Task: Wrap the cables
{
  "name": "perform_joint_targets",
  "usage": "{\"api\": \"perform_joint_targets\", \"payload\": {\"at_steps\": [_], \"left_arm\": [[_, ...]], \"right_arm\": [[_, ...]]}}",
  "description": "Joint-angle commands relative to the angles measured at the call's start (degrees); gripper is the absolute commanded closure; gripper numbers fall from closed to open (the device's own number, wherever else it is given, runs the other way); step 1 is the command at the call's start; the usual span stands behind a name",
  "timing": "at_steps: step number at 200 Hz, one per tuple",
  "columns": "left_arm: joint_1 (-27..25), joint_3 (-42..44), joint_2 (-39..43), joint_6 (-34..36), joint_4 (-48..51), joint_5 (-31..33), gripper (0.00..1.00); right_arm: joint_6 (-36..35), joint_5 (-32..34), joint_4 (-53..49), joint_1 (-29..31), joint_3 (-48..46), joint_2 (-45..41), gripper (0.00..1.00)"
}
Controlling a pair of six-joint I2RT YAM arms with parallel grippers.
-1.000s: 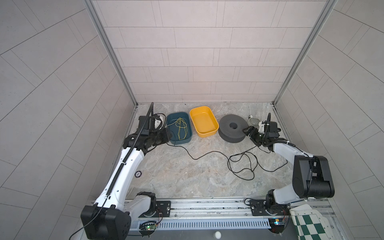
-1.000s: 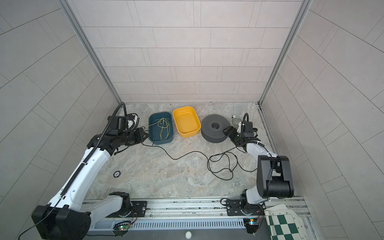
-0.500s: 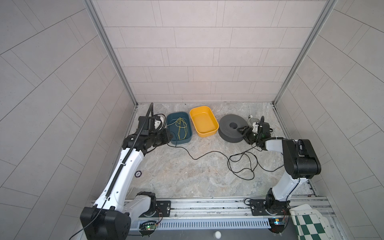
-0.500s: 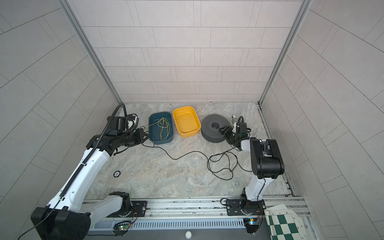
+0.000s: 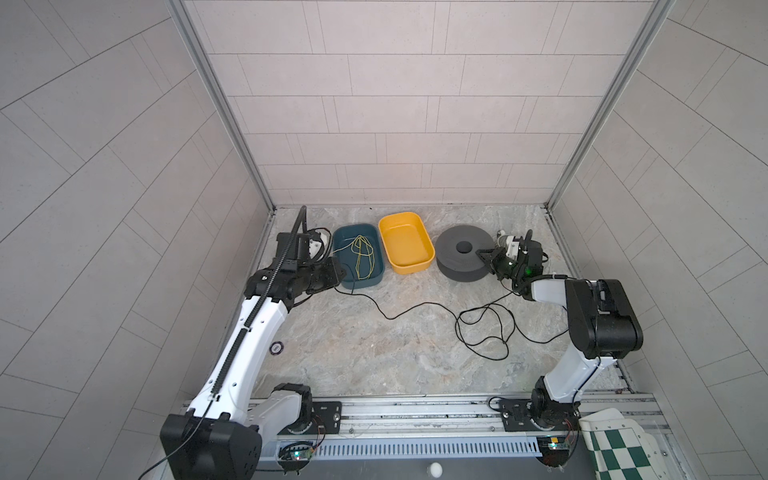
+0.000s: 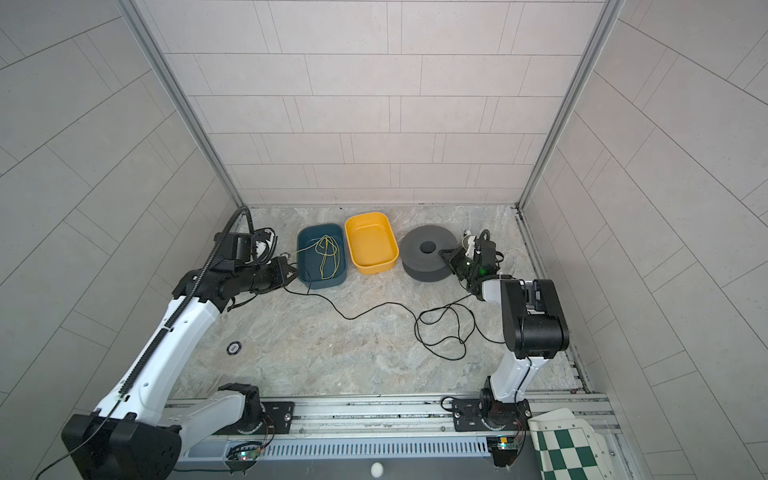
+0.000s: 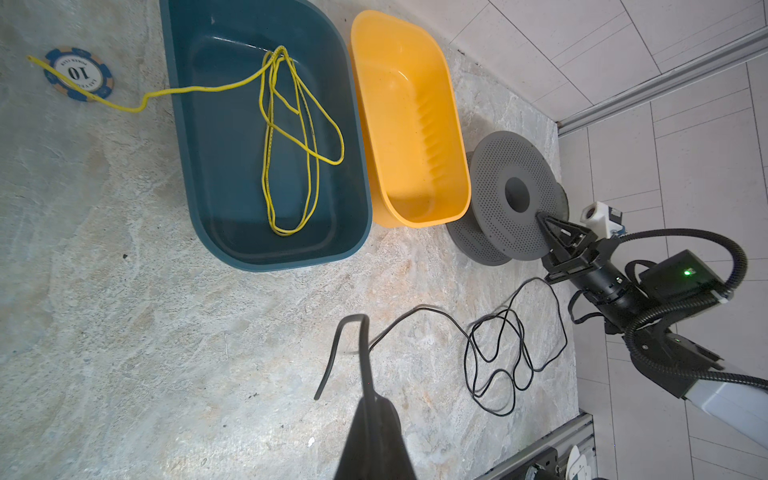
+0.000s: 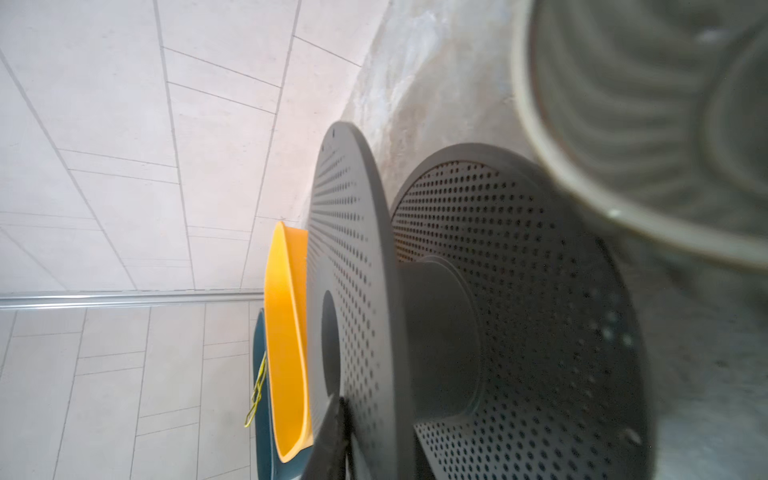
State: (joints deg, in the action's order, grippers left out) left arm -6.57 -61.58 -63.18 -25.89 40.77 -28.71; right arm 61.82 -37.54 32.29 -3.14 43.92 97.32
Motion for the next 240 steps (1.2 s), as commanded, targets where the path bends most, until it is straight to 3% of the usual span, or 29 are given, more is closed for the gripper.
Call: {"api": "perform_joint_targets", "payload": {"at_steps": [1,55,97,165,203,240], "left_arm": [[-0.23,0.32,0.95,0.96,1.12,-0.67,1.00],[-0.28,0.47,0.17,2.50,1.22,-2.05,1.00],[-0.28,0.50,-1.19,3.58,-0.08,-4.90,1.00],[-0.64,1.10,-1.86,1.81,-1.72,-6.80,1.00],[-0.73,1.35,-1.81,1.16,-1.41,-6.64,1.00],[-0.84,1.28,-1.41,1.35,-0.04,-6.79,1.00]], "right_arm": [[-3.32,3.37,-7.74,-0.10,-0.78,-3.03,0.93],[-17.72,13.47,-36.11,2.12,6.68,-16.06,1.00],[-26.69,24.41,-52.92,9.64,13.91,-19.92,1.00],[-28.79,46.55,-65.89,27.92,21.54,-21.28,1.00],[-27.74,56.44,-66.30,39.03,23.18,-19.16,1.00],[-26.62,60.50,-65.43,44.12,25.98,-16.45,1.00]]}}
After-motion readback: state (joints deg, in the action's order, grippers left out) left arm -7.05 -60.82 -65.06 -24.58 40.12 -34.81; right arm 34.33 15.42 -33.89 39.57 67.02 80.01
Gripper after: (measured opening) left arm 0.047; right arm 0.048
